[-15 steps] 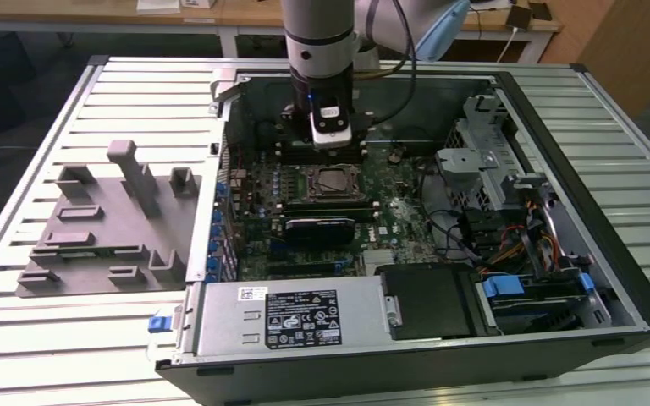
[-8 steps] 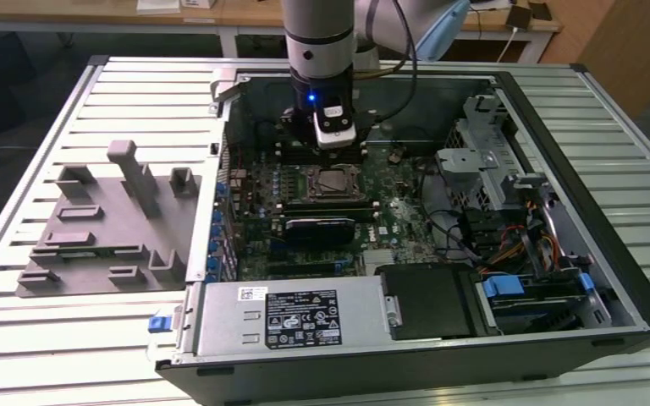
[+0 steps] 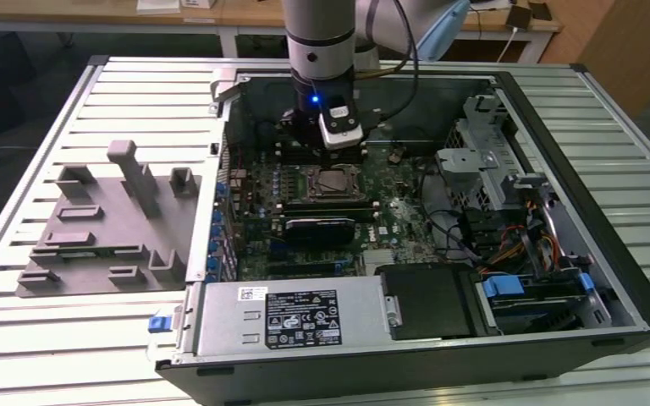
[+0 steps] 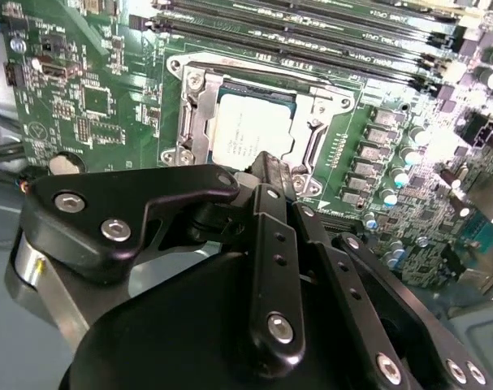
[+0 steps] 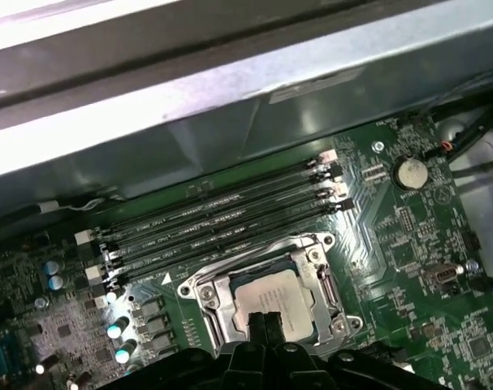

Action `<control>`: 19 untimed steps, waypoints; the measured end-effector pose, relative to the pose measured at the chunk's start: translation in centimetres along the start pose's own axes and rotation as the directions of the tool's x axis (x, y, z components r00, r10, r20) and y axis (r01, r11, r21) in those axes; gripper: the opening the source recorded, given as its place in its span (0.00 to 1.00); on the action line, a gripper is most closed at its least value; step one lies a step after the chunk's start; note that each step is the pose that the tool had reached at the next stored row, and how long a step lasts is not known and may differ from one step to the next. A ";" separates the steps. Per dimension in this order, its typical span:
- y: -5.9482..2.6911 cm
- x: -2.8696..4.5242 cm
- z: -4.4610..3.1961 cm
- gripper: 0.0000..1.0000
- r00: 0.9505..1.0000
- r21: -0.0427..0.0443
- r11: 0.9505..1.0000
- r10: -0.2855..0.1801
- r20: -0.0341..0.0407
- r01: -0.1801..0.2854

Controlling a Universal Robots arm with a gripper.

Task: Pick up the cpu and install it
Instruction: 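Install the first cpu locking lever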

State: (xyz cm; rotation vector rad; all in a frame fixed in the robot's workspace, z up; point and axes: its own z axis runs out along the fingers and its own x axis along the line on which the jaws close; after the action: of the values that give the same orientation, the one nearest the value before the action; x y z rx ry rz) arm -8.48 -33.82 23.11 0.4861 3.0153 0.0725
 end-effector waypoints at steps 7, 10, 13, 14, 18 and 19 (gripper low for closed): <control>0.01 -0.05 0.22 0.11 0.997 0.001 0.997 -0.073 -0.005 0.073; 0.02 -0.10 0.34 0.11 0.995 0.004 0.995 -0.100 -0.008 0.101; 0.07 -0.27 0.47 0.11 0.993 0.009 0.993 -0.120 -0.012 0.120; 0.16 -0.53 0.59 0.11 0.991 0.013 0.991 -0.132 -0.015 0.132; 0.41 -1.39 0.72 0.11 0.990 0.014 0.990 -0.137 -0.019 0.137; 0.48 -1.64 0.75 0.11 0.990 0.014 0.990 -0.137 -0.020 0.138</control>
State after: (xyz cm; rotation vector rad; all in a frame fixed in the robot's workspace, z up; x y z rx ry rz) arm -6.71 -33.86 22.52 0.2790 3.0605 0.0443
